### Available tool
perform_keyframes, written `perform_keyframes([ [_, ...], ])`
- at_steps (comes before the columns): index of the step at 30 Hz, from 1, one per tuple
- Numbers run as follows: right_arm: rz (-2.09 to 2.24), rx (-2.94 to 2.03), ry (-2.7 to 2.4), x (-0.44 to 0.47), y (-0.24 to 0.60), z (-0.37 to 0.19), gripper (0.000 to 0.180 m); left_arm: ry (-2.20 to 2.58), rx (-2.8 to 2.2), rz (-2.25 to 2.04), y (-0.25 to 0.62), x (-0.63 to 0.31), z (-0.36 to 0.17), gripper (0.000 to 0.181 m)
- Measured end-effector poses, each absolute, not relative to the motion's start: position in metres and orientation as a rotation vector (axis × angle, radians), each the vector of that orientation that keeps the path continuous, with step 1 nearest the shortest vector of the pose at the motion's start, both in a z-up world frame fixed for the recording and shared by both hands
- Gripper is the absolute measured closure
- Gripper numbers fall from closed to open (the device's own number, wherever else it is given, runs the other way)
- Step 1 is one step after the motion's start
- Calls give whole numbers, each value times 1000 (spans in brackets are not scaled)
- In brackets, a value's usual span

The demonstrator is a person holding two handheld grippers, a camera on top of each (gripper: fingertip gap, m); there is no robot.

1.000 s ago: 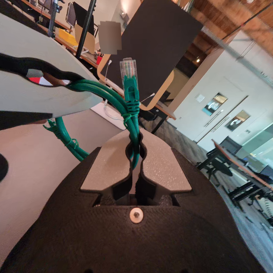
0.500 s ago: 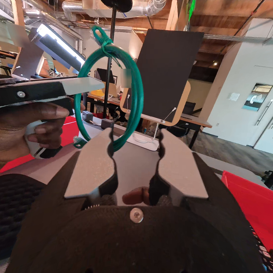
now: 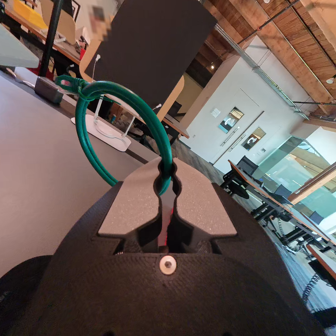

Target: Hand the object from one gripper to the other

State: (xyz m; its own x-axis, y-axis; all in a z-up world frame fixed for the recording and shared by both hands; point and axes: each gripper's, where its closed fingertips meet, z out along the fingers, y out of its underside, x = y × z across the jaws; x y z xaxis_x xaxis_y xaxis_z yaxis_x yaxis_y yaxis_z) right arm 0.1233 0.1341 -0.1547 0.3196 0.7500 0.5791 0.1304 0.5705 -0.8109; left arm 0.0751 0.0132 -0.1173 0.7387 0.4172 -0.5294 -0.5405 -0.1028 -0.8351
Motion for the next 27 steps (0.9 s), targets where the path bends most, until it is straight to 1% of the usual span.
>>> perform_keyframes([
  [3, 444, -895, -1236, 123, 128, -159, 174, 252, -1510, 886, 26, 98, -129, 109],
  [6, 421, -876, -1273, 123, 118, -163, 174, 328, -1507, 1048, 39, 102, -138, 123],
  [11, 466, -874, -1336, 123, 103, -168, 174, 361, -1477, 1297, 47, 91, -143, 168],
  [14, 502, -877, -1331, 123, 100, -167, 174, 364, -1492, 1303, 49, 89, -146, 172],
  [18, 619, -849, -1260, 124, 95, -155, 170, 240, -1481, 1180, 44, 86, -139, 173],
  [20, 655, -799, -1199, 128, 90, -144, 148, 144, -1444, 1152, 37, 78, -130, 174],
  [22, 663, -733, -1123, 133, 84, -133, 132, 54, -1413, 1091, 29, 70, -123, 174],
  [23, 655, -700, -1088, 136, 80, -128, 126, 14, -1400, 1046, 26, 66, -121, 174],
  [27, 607, -650, -1018, 138, 70, -125, 120, -108, -1321, 830, 17, 56, -111, 173],
])
